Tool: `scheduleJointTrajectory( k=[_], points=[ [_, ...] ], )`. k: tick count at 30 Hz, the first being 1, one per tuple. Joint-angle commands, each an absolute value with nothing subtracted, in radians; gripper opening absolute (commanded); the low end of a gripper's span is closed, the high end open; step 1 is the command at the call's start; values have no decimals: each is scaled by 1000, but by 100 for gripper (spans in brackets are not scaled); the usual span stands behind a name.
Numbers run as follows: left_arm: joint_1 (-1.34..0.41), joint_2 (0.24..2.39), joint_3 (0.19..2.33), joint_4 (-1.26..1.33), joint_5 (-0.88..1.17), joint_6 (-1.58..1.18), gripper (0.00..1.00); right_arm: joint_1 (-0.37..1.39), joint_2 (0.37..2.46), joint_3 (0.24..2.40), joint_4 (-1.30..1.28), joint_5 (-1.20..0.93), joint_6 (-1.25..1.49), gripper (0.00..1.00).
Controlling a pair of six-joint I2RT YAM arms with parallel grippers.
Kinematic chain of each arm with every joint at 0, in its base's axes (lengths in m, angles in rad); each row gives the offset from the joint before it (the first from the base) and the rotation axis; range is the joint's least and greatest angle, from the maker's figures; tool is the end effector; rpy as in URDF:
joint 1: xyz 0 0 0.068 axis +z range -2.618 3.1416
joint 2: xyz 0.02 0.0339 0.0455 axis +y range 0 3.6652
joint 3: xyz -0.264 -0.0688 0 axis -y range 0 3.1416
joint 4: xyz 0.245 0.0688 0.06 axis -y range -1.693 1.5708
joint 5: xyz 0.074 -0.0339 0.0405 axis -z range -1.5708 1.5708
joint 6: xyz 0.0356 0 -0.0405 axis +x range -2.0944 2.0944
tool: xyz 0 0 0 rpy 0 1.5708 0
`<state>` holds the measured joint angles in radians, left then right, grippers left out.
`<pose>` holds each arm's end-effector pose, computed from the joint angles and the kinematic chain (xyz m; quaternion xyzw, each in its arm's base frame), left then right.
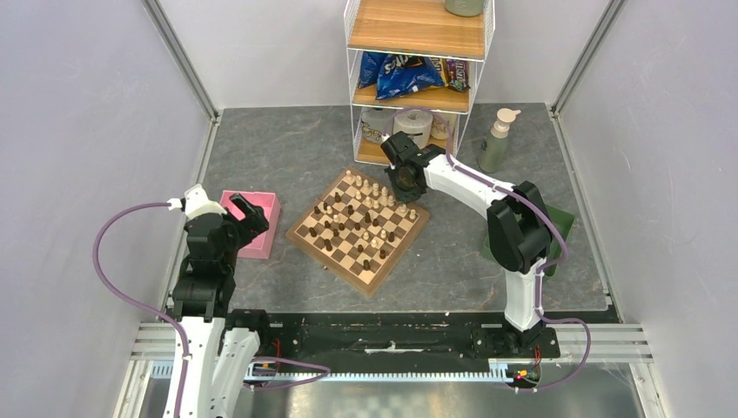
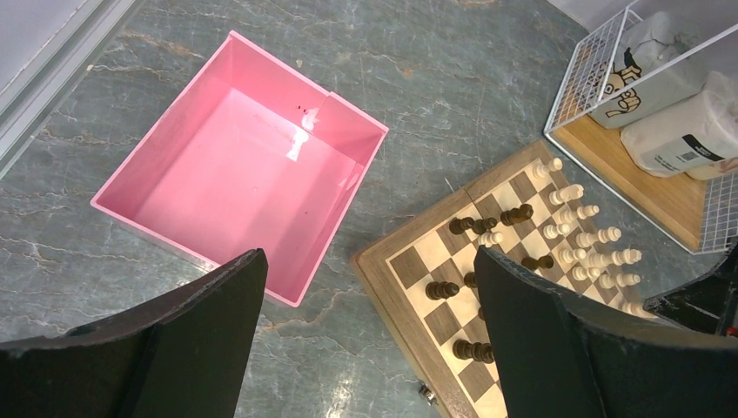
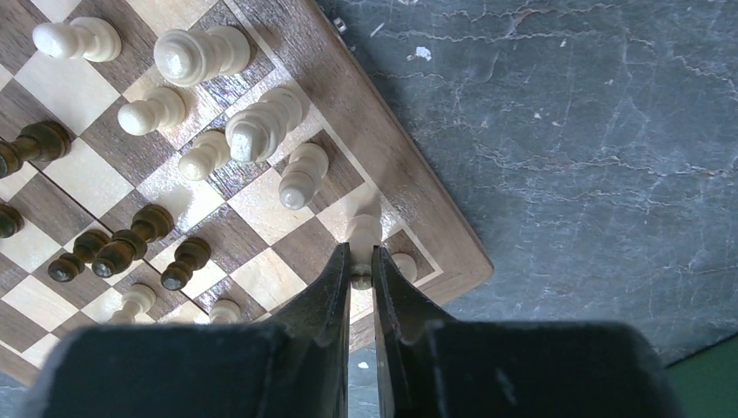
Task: Set up the chess pieces on the board
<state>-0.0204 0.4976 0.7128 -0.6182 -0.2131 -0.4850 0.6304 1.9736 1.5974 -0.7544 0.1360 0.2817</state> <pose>0.1148 0.0052 0.3078 -0.2480 0.7938 -0.0511 0.5529 0.3421 0.2437 0.2233 -0.1543 0.9614 0.0364 0.2248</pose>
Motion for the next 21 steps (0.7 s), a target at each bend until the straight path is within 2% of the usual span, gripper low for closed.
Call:
scheduleJointTrajectory(
  k=[1,6,14,21],
  points=[
    [-10,499,705,-577,-202,-515,96,626,1985,1593,-726,111,292,10],
    [-9,499,705,-577,-201,-515,96,621,1991,1588,-726,102,298,11],
    [-8,501,705,-577,-197,-515,96,619,1988,1591,-725,103,294,27],
    [-5,504,707,-577,-193,-516,96,619,1965,1626,-738,97,282,35]
  ],
)
